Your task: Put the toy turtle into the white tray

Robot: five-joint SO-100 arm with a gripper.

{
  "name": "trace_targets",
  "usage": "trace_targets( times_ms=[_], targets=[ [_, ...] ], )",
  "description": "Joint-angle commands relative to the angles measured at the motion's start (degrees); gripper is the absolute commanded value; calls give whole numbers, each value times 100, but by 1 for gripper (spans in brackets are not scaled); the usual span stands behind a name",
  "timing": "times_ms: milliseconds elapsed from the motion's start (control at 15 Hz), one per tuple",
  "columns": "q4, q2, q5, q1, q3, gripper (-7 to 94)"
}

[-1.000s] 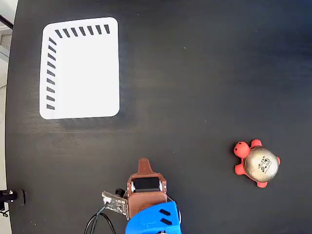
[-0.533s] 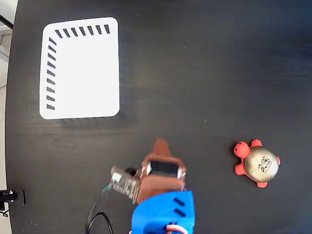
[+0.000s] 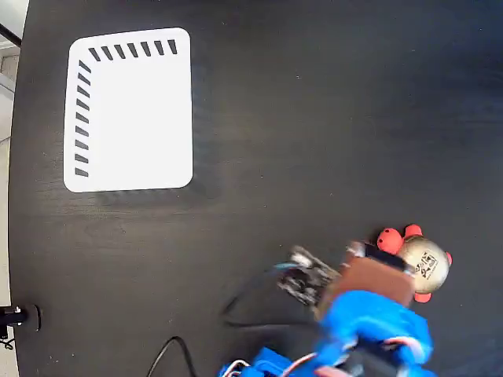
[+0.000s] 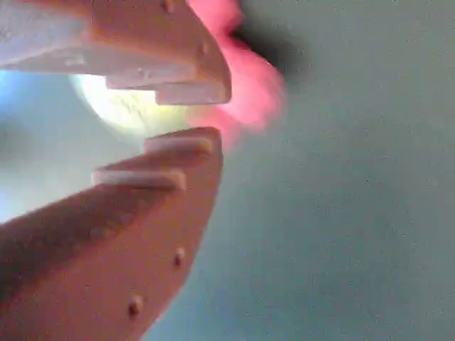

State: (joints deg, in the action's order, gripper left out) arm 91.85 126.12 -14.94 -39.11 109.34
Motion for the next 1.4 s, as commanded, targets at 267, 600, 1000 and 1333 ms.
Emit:
trace_targets(
  times_ms=[267,600,1000,1333],
  targets=[
    [457,-905,-976,-1828,-853,0],
    [448,-1934,-1204,-2241,-1617,18],
    [475,-2979,-2030,-2479,-2347,51],
    [422,-3779,-2118,-2558,-2241,62]
  ],
)
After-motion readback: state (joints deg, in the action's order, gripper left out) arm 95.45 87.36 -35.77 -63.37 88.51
